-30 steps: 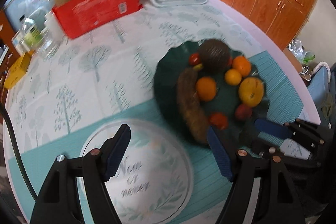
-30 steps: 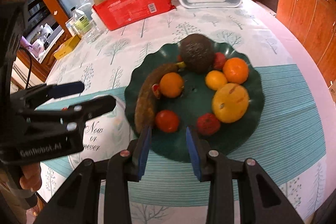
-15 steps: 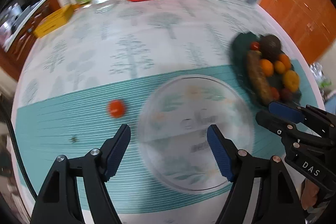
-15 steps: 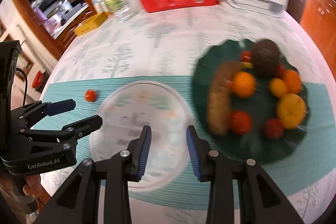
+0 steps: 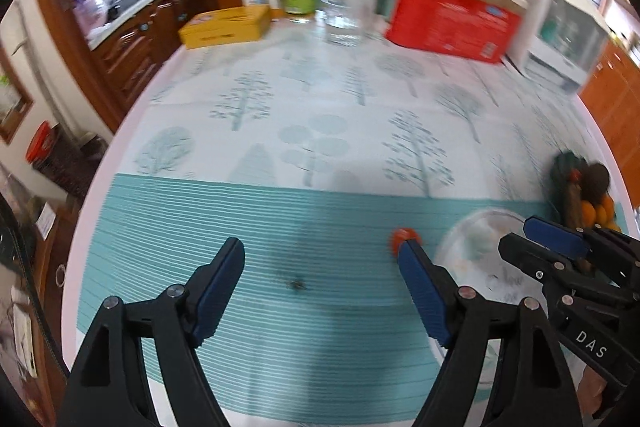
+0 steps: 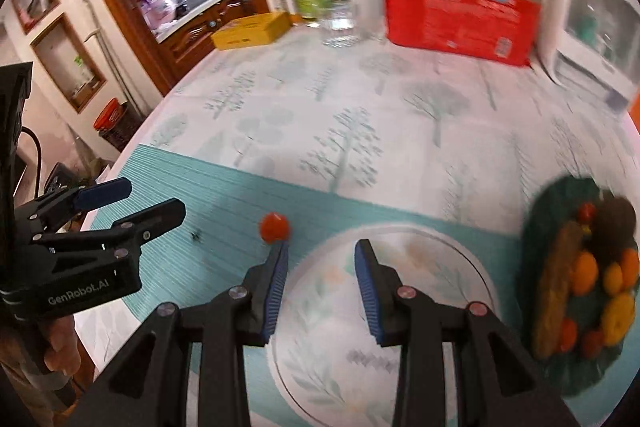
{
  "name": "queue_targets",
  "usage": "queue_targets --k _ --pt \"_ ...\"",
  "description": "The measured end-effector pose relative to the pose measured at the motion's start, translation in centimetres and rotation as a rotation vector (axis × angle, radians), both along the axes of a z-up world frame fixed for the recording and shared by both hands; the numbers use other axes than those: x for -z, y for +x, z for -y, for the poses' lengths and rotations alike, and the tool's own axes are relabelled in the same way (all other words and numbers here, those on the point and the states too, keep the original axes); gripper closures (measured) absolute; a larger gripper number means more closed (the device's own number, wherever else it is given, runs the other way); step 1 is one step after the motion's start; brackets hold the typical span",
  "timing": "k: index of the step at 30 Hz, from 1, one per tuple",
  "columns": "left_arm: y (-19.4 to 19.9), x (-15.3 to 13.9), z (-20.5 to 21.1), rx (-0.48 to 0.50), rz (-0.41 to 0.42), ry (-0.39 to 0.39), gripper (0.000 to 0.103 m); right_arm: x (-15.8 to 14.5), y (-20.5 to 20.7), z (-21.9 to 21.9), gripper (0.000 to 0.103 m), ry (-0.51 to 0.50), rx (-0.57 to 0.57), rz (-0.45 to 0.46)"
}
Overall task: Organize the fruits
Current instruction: 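Move both tools away from the green plate toward a small red tomato on the cloth, then close the right tool on the small red tomato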
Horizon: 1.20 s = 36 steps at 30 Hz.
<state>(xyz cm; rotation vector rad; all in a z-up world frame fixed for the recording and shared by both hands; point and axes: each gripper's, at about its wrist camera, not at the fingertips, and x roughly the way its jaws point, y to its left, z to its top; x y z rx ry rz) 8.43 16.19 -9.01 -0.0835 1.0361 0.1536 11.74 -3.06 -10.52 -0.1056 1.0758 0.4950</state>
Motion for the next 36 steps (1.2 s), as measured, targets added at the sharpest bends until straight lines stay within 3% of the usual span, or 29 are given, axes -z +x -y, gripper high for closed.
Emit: queue_targets --k 8,15,24,27,31,36 --pt "0.3 1.7 -3.9 -0.089 -0.011 -0.016 0.017 3.4 1.9 -5.1 0.068 -0.037 -0.07 -0.051" --pt "-0.1 3.9 -5.5 -0.122 -0.056 -0.05 0.017 6.3 2.1 -6.9 0.068 -0.075 -0.094 -0.101" --pt "-0.3 5.1 -5.3 -0.108 -0.09 -0.076 0.017 7.3 2.5 -7.5 0.068 -0.154 -0.079 -0.058" --pt "-0.2 5.0 -4.8 -0.097 -0.088 -0.073 0.017 8.2 3.0 -7.2 0.068 -0.155 -0.066 -0.099" --pt "-0.3 4.8 -4.3 -0.085 -0.088 -0.07 0.017 8.1 3.0 -7.0 0.076 -0.137 -0.063 -0.083" --pt "-0.5 4.5 -3.7 -0.073 -0.088 -0.065 0.017 7.9 2.8 -6.7 0.077 -0.126 -0.063 -0.078"
